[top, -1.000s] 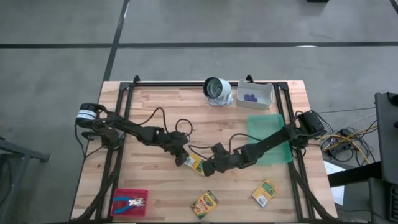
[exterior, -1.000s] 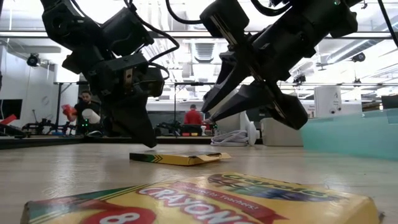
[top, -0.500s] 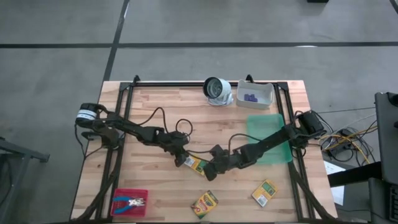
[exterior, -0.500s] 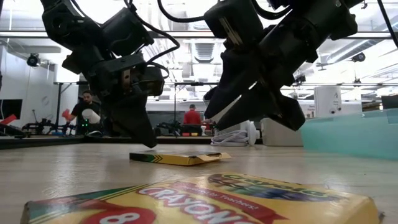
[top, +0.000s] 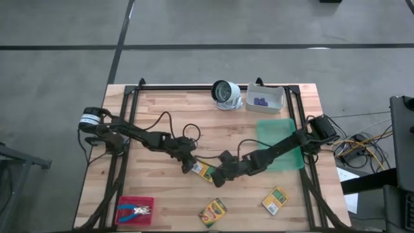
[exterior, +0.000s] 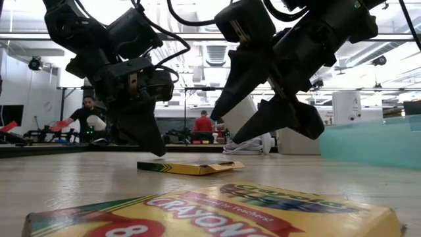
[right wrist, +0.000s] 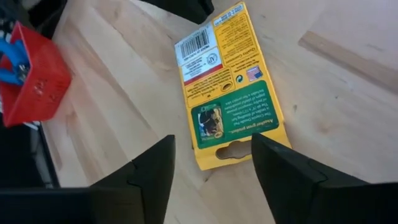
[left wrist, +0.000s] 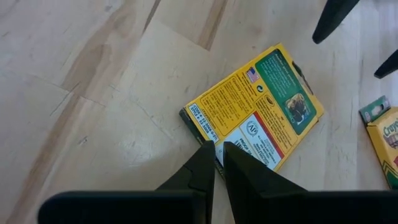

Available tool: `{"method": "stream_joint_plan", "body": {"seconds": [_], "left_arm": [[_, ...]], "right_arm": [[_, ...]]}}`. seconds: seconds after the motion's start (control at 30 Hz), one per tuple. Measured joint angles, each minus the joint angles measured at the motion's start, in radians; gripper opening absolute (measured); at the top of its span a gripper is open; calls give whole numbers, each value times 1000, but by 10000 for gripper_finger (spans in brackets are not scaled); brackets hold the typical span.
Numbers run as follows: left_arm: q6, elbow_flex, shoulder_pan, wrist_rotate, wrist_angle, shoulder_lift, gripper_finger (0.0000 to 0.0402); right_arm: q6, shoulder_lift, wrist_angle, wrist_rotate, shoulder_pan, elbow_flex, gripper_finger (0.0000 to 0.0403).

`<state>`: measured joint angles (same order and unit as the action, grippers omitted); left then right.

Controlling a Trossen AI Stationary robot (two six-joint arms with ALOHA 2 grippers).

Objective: Pick & Place School Supplies
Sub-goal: Put the crayon box into the green bin

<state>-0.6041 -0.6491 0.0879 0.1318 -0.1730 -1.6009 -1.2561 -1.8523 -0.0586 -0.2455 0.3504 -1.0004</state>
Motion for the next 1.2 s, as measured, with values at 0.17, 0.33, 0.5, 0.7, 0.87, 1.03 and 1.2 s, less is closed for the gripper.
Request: {"method": "stream_joint_plan", "body": {"seconds": [0.17,0.33,0.5,0.7,0.87,1.03,1.2], "left_arm": [[-1,0,0,-45,1,0,37],[-16,1,1,-47,2,0,37],[-4,1,2,-42,36,0,37],[21,1,1,-55,53,0,37],[23,0,2,-27,-6,0,37],[33,0,18,55,-50,-7,37],[35,0,24,46,-52,-34,37]], "right_arm": [[-48,0,-4,1,0,0,216],[-45,0,-5,2,0,0,217],[-42,0,-5,3,0,0,217],[-42,0,-5,3,0,0,217],[-42,0,-5,3,0,0,217],[-42,0,-5,3,0,0,217],[-42,0,-6,2,0,0,217]]}}
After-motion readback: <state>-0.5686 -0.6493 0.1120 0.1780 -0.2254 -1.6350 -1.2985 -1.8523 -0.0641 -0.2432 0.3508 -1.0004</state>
